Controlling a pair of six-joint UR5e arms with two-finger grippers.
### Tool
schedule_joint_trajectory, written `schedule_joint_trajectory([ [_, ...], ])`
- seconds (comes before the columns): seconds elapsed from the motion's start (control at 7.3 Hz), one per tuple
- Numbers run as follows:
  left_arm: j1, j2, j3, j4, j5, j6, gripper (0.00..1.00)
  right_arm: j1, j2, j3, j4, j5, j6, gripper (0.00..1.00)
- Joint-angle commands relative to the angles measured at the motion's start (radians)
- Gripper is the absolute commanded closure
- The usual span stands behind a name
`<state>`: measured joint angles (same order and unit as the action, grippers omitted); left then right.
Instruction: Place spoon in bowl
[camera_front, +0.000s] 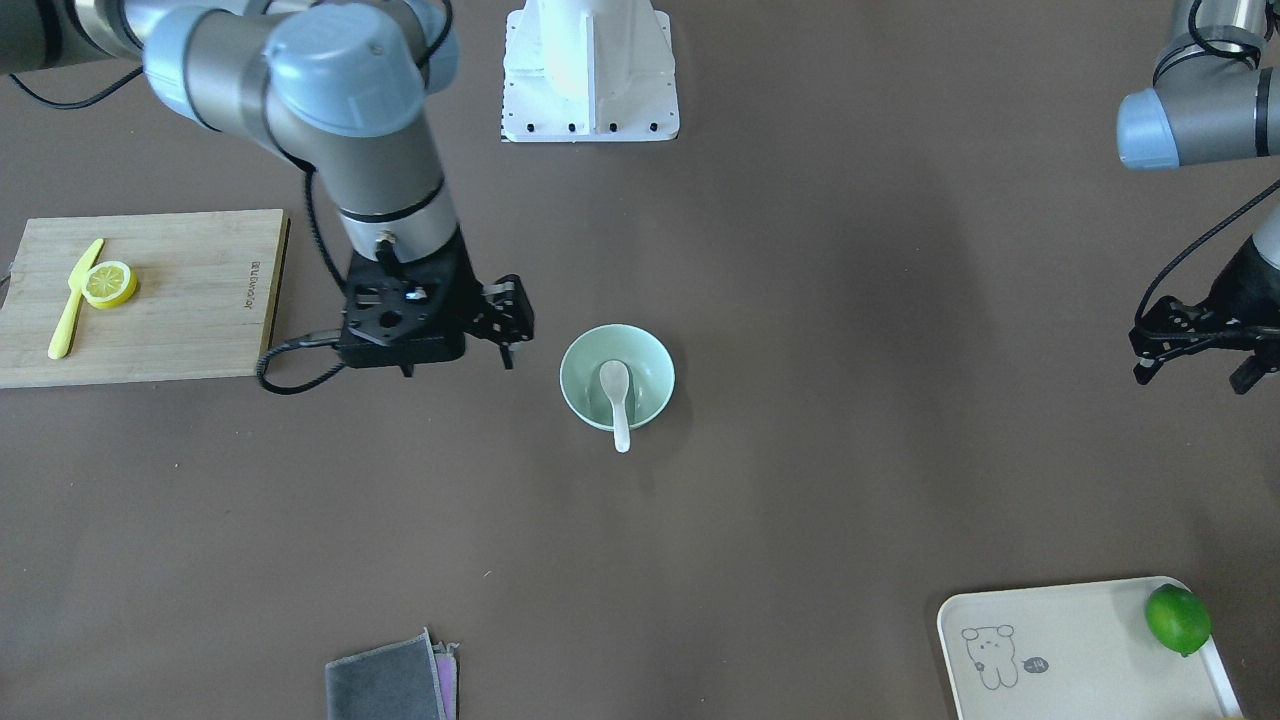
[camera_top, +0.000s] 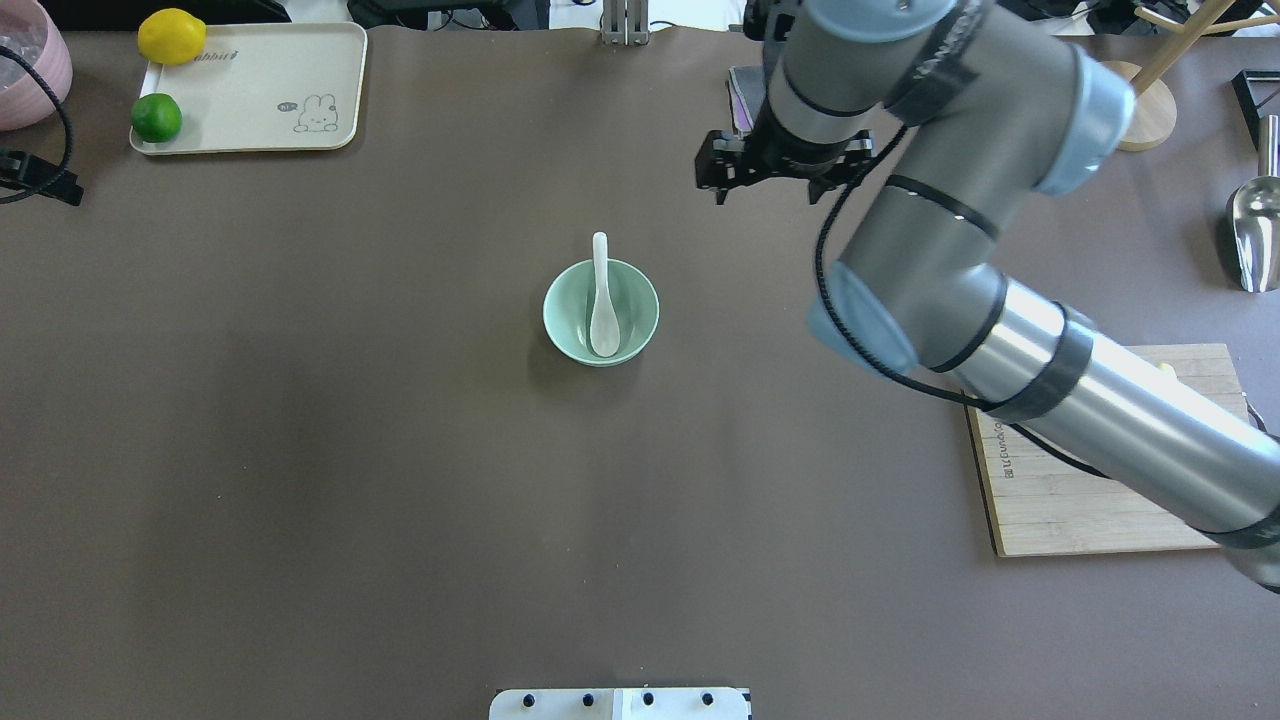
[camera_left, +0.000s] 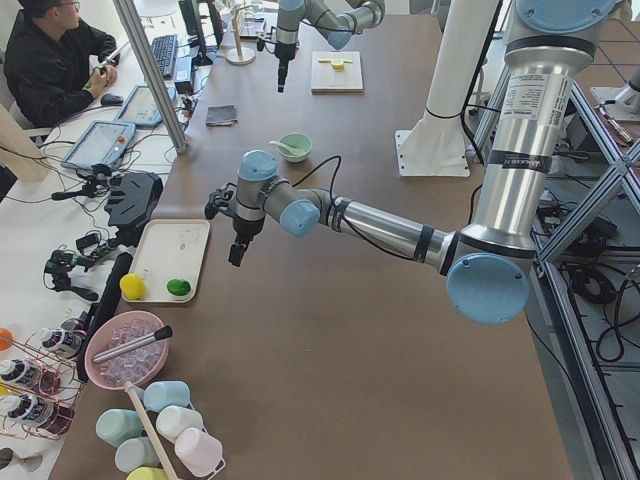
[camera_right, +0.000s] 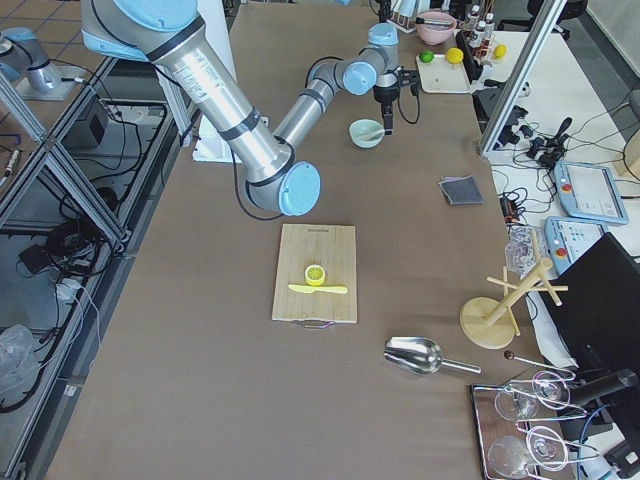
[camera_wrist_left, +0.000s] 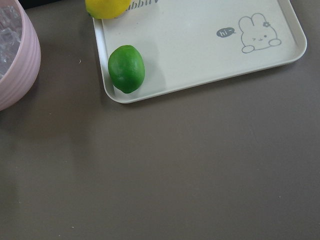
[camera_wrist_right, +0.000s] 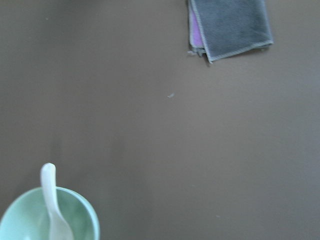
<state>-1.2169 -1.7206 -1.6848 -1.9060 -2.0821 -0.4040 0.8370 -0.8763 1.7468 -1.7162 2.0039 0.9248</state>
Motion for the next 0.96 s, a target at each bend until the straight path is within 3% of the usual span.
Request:
schedule_joint_trajectory([
  [0.0, -0.077, 0.036, -0.003, 0.01, -0.079, 0.097, 0.02, 0.19, -0.252, 0.124, -0.046, 0.158, -0.284, 0.0],
  [0.14, -0.137, 0.054, -0.001, 0.01, -0.161, 0.109, 0.02, 0.273, -0.347, 0.125, -0.043, 0.221, -0.434, 0.0],
  [0.27, -0.179, 0.091, -0.001, 0.012, -0.183, 0.204, 0.02, 0.351, -0.419, 0.117, -0.043, 0.271, -0.574, 0.0],
  [0.55, -0.246, 0.162, 0.002, 0.024, -0.194, 0.365, 0.02, 0.485, -0.513, 0.068, -0.045, 0.337, -0.787, 0.0],
  [0.82, -0.311, 0.165, 0.001, 0.074, -0.202, 0.378, 0.02, 0.598, -0.596, -0.027, -0.043, 0.346, -0.967, 0.0],
])
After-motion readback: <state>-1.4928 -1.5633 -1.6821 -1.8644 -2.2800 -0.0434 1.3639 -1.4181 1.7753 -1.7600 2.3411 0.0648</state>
